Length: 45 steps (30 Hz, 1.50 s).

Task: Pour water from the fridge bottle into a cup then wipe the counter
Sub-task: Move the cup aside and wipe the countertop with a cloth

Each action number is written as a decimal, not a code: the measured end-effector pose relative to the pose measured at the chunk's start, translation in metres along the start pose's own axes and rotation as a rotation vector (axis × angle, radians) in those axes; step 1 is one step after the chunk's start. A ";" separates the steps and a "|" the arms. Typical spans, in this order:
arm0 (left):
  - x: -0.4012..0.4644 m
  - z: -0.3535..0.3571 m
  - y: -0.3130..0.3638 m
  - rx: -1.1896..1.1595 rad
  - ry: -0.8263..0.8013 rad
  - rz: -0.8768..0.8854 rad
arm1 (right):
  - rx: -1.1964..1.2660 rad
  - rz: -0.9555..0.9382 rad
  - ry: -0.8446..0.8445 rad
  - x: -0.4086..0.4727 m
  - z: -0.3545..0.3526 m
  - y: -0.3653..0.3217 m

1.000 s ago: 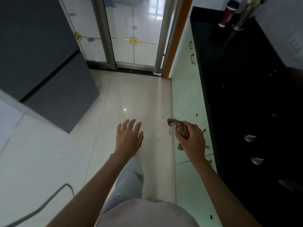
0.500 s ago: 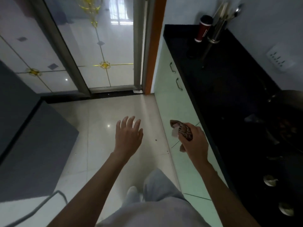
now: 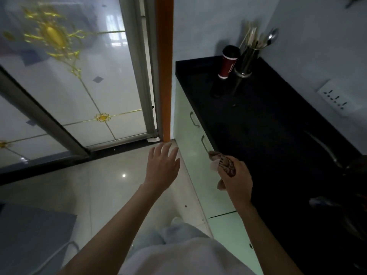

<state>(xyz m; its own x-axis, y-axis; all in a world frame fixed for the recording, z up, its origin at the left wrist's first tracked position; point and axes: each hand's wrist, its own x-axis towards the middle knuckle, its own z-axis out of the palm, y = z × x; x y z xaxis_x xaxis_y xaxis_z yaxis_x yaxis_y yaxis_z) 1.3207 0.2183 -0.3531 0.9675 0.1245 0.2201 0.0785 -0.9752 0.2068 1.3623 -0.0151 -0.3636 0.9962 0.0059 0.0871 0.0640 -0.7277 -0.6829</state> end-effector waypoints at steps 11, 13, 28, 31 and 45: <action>0.154 0.049 0.007 -0.084 -0.173 0.269 | -0.099 0.140 0.200 0.086 0.018 0.011; 0.188 0.062 0.006 -0.099 -0.220 0.331 | -0.112 0.190 0.273 0.098 0.026 0.010; 0.349 0.136 -0.003 -0.130 -0.352 0.888 | -0.299 0.611 0.611 0.146 0.093 -0.021; 0.357 0.151 0.003 -0.129 -0.399 0.949 | -0.357 0.651 0.639 0.148 0.110 -0.017; 0.368 0.174 0.063 -0.116 -0.494 1.099 | -0.637 0.747 0.601 0.153 0.104 0.025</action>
<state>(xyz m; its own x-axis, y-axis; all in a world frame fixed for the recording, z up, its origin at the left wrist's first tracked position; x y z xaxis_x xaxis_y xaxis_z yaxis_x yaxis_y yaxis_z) 1.7236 0.1708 -0.4251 0.4936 -0.8682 -0.0506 -0.8405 -0.4912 0.2286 1.5222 0.0387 -0.4431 0.5725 -0.7764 0.2635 -0.7428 -0.6272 -0.2343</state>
